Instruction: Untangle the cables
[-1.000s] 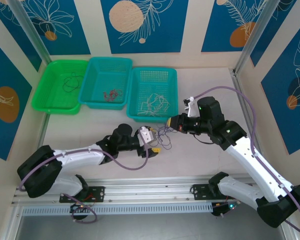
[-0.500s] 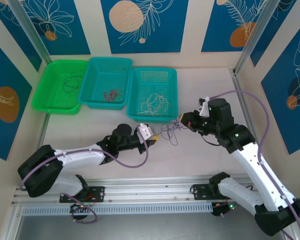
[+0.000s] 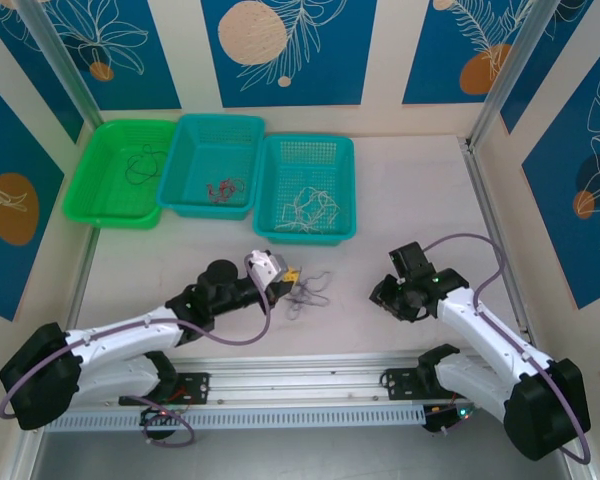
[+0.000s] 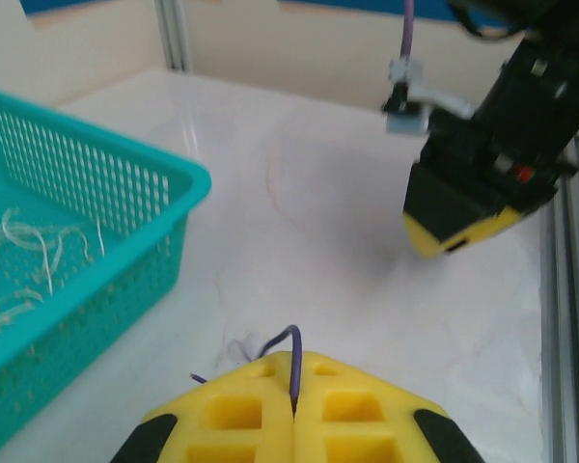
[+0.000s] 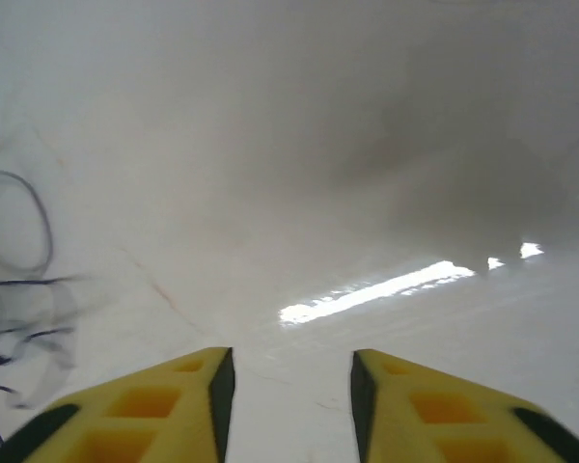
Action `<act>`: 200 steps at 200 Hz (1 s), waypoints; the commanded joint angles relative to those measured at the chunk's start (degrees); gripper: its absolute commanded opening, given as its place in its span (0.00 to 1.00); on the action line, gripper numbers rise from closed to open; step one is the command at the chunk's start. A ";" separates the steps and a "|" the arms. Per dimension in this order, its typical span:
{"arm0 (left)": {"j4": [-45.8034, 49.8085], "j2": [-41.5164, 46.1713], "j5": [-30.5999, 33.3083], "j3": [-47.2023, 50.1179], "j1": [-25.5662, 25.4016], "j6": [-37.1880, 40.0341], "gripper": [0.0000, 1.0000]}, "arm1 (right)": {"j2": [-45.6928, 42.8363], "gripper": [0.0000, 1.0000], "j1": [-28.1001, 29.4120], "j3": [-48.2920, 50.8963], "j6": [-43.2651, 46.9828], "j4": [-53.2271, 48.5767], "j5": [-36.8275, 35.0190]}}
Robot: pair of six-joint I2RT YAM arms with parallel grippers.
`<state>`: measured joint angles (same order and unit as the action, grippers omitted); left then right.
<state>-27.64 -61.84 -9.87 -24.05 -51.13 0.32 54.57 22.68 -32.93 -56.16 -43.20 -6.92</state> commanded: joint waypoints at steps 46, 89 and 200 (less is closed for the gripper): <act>2.87 -0.11 1.76 1.62 0.31 -1.11 0.00 | 0.27 0.49 13.59 -7.61 11.68 13.41 0.34; 4.46 2.38 1.55 2.05 0.31 0.36 0.00 | 16.25 0.50 19.95 -10.52 0.81 23.03 0.16; 11.51 15.81 2.00 5.60 0.26 2.52 0.00 | 42.55 0.53 23.33 -22.21 -1.34 33.49 -3.44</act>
<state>-19.22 -48.40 -9.93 -18.79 -51.13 1.93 94.15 44.18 -50.52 -56.45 -8.14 -7.81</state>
